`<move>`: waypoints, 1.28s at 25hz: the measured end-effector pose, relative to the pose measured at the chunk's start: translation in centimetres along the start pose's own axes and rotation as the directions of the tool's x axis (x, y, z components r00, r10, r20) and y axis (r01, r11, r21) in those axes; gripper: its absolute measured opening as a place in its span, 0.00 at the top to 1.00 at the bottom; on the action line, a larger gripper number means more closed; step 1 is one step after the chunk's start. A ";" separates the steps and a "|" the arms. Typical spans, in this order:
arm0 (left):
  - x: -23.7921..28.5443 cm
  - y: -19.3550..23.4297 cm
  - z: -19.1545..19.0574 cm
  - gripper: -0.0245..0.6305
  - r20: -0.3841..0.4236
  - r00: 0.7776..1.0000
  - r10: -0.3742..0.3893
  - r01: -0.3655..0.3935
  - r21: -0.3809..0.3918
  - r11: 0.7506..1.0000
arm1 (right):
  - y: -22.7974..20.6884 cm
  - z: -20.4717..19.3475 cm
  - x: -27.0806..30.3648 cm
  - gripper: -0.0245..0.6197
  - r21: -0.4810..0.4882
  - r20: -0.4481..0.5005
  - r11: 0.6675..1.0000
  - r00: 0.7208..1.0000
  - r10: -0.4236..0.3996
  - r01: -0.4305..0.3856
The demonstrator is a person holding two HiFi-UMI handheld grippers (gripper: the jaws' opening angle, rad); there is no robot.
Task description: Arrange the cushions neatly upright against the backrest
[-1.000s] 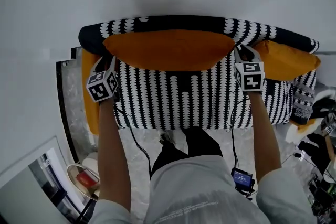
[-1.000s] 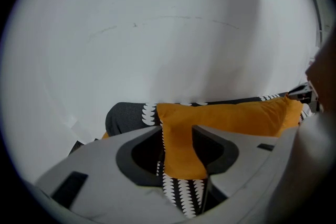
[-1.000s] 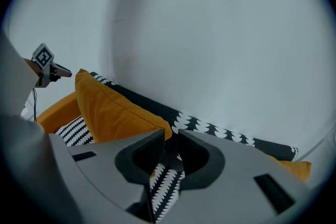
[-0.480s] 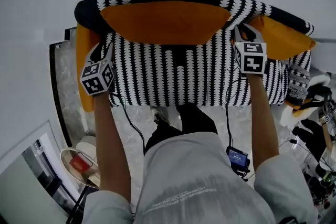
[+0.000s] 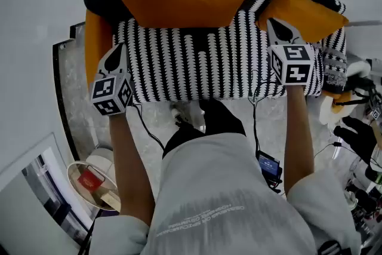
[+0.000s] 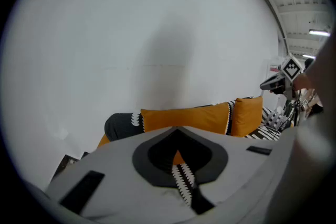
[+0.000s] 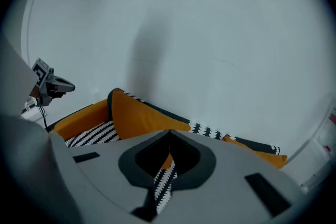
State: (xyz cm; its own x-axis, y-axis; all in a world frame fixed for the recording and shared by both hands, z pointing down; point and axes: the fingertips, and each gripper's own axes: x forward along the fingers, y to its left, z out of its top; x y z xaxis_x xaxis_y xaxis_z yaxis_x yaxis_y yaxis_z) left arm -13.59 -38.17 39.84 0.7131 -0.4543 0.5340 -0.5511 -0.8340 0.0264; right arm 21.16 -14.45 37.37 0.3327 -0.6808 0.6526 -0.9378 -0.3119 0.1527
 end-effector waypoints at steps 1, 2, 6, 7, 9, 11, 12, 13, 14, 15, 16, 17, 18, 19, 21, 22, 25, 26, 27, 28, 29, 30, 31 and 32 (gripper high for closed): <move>-1.2 -0.4 -0.1 0.94 0.013 1.000 -0.008 0.008 0.004 1.000 | 0.5 -0.1 -1.2 0.96 -0.004 0.008 1.000 1.000 -0.003 0.003; -2.3 -0.8 0.0 0.94 0.026 1.000 -0.015 0.015 0.011 1.000 | 0.9 -0.1 -2.4 0.96 -0.008 0.018 1.000 1.000 -0.008 0.008; -7.1 -1.5 0.5 0.94 0.084 0.996 -0.027 0.023 0.046 0.999 | 2.7 0.5 -7.5 0.96 -0.018 0.067 0.999 0.997 -0.027 0.028; -8.4 -1.7 0.7 0.94 0.099 0.995 -0.026 0.021 0.053 0.998 | 3.3 0.7 -8.9 0.96 -0.020 0.082 0.999 0.996 -0.030 0.031; -10.8 -2.4 1.1 0.94 0.129 0.991 -0.031 0.022 0.065 0.998 | 4.3 1.0 -11.9 0.96 -0.011 0.118 0.999 0.992 -0.037 0.039; -13.0 -3.3 1.3 0.94 0.154 0.987 -0.049 0.037 0.082 0.996 | 5.6 1.2 -14.7 0.96 0.009 0.155 0.999 0.987 -0.047 0.046; -14.0 -3.8 1.4 0.94 0.162 0.985 -0.061 0.047 0.093 0.995 | 6.3 1.3 -16.0 0.96 0.018 0.171 0.999 0.984 -0.051 0.049; -15.0 -4.3 1.4 0.94 0.171 0.983 -0.073 0.056 0.103 0.993 | 7.2 1.2 -17.2 0.96 0.024 0.187 0.998 0.981 -0.053 0.050; -16.1 -4.8 1.4 0.94 0.181 0.980 -0.082 0.063 0.112 0.992 | 8.1 1.2 -18.3 0.96 0.025 0.203 0.998 0.978 -0.053 0.049; -17.1 -5.1 1.4 0.94 0.192 0.977 -0.091 0.069 0.120 0.990 | 9.1 1.2 -19.4 0.96 0.025 0.219 0.999 0.975 -0.050 0.046; -18.2 -5.5 1.5 0.94 0.203 0.974 -0.099 0.074 0.128 0.989 | 10.2 1.2 -20.4 0.96 0.024 0.232 0.999 0.972 -0.046 0.042; -19.2 -5.8 1.5 0.94 0.213 0.971 -0.109 0.080 0.138 0.987 | 11.2 1.1 -21.3 0.96 0.027 0.243 0.999 0.969 -0.043 0.038; -20.2 -6.2 1.5 0.94 0.220 0.968 -0.118 0.087 0.149 0.985 | 12.1 1.0 -22.3 0.96 0.033 0.252 0.999 0.967 -0.041 0.034; -21.2 -6.5 1.6 0.94 0.228 0.965 -0.128 0.092 0.159 0.983 | 12.9 0.9 -23.3 0.96 0.039 0.262 0.999 0.964 -0.040 0.031; -23.1 -7.2 1.9 0.94 0.248 0.959 -0.138 0.097 0.171 0.980 | 14.4 0.7 -25.2 0.96 0.044 0.281 0.999 0.959 -0.040 0.029; -23.9 -7.5 2.1 0.94 0.259 0.956 -0.140 0.096 0.174 0.980 | 15.0 0.7 -26.0 0.96 0.043 0.291 0.999 0.956 -0.039 0.028; -26.3 -8.2 2.8 0.94 0.295 0.945 -0.145 0.094 0.179 0.979 | 16.8 1.0 -28.3 0.96 0.037 0.326 0.999 0.945 -0.033 0.022; -27.2 -8.5 3.2 0.94 0.314 0.937 -0.150 0.095 0.183 0.979 | 17.4 1.1 -29.1 0.96 0.035 0.338 0.999 0.941 -0.032 0.021; -28.1 -8.8 3.6 0.94 0.337 0.928 -0.156 0.096 0.189 0.977 | 18.0 1.2 -29.8 0.96 0.031 0.350 0.999 0.936 -0.030 0.020; -29.0 -9.2 4.0 0.94 0.360 0.919 -0.163 0.097 0.195 0.976 | 18.5 1.4 -30.5 0.96 0.027 0.360 0.999 0.932 -0.027 0.019; -29.8 -9.4 4.3 0.94 0.379 0.910 -0.169 0.097 0.201 0.975 | 19.1 1.5 -31.2 0.96 0.021 0.370 1.000 0.929 -0.023 0.017; -30.4 -9.6 4.6 0.94 0.392 0.904 -0.172 0.096 0.207 0.974 | 19.6 1.7 -31.7 0.96 0.013 0.378 1.000 0.926 -0.017 0.013; -30.9 -9.8 4.9 0.94 0.399 0.900 -0.174 0.094 0.212 0.973 | 20.1 1.9 -32.1 0.96 0.005 0.383 1.000 0.924 -0.010 0.008; -31.3 -9.9 5.0 0.94 0.403 0.898 -0.176 0.093 0.217 0.972 | 20.6 2.0 -32.5 0.96 -0.003 0.386 1.000 0.923 -0.001 0.002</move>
State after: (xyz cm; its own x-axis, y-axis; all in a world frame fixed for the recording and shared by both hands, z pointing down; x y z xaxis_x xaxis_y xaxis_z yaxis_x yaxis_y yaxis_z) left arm -28.33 -17.23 18.62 0.9120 -0.3873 0.1347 -0.3751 -0.9207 -0.1075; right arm -8.74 -0.01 17.81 0.3464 -0.8833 0.3159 -0.9373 -0.3116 0.1563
